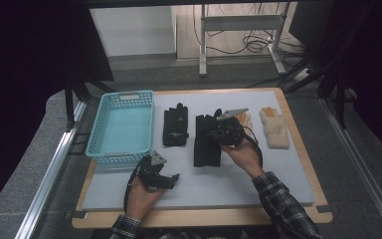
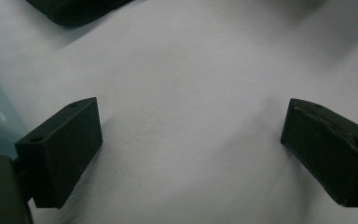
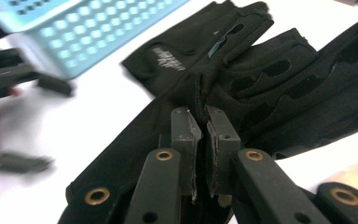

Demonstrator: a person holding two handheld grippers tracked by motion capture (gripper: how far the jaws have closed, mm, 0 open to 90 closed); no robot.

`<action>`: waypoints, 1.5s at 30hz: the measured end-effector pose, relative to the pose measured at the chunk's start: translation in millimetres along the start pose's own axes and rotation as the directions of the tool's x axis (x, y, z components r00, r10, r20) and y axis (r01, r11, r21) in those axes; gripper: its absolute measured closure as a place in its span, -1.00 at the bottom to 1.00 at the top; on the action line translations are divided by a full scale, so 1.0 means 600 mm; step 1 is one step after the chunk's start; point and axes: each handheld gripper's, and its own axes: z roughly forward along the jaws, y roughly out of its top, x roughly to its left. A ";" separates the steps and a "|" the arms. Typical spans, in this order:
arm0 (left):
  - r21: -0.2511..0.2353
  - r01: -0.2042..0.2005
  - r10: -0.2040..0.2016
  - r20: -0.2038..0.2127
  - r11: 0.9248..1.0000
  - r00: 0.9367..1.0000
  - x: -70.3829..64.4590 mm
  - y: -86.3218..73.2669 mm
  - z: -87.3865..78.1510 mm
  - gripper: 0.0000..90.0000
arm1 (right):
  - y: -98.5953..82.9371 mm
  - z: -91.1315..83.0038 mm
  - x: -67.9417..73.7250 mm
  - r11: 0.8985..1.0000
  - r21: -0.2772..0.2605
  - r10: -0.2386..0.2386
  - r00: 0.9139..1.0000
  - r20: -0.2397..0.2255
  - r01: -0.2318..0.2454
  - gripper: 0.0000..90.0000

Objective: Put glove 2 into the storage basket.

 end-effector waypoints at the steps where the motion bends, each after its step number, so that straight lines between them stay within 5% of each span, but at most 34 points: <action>1: -0.002 0.001 -0.001 0.000 1.000 1.000 0.000 0.000 0.000 -0.88 | -0.003 -0.005 0.010 1.000 0.001 -0.007 1.000 -0.004 0.007 0.82; 9: -0.006 0.008 -0.008 -0.001 1.000 1.000 -0.001 0.000 0.001 -0.88 | -0.053 -0.003 0.060 0.998 0.049 -0.032 0.999 -0.025 0.034 0.76; 14: -0.005 0.007 -0.007 0.000 1.000 1.000 -0.001 0.000 0.001 -0.88 | -0.072 0.005 0.047 0.998 0.048 -0.034 0.999 0.004 0.034 0.23; 16: -0.002 0.005 -0.005 0.000 1.000 1.000 -0.001 0.000 0.000 -0.88 | -0.071 -0.006 0.035 0.999 0.028 -0.017 1.000 0.020 0.017 0.17; 20: -0.001 0.002 -0.002 0.000 1.000 1.000 0.000 0.000 0.000 -0.88 | -0.075 -0.025 0.019 1.000 0.014 -0.002 1.000 0.019 0.001 0.22; 23: 0.000 0.000 0.000 -0.001 1.000 1.000 0.000 0.000 0.000 -0.88 | -0.094 -0.039 0.009 1.000 0.020 -0.018 1.000 0.010 0.018 0.46; 33: 0.004 -0.003 0.003 0.000 1.000 1.000 0.000 0.000 0.000 -0.88 | -0.154 -0.039 0.012 0.997 0.053 -0.058 0.997 -0.043 0.061 0.90; 45: 0.006 0.002 -0.002 -0.006 1.000 1.000 0.000 0.000 0.000 -0.90 | -0.182 -0.017 0.040 0.992 0.077 -0.093 0.992 -0.083 0.099 0.92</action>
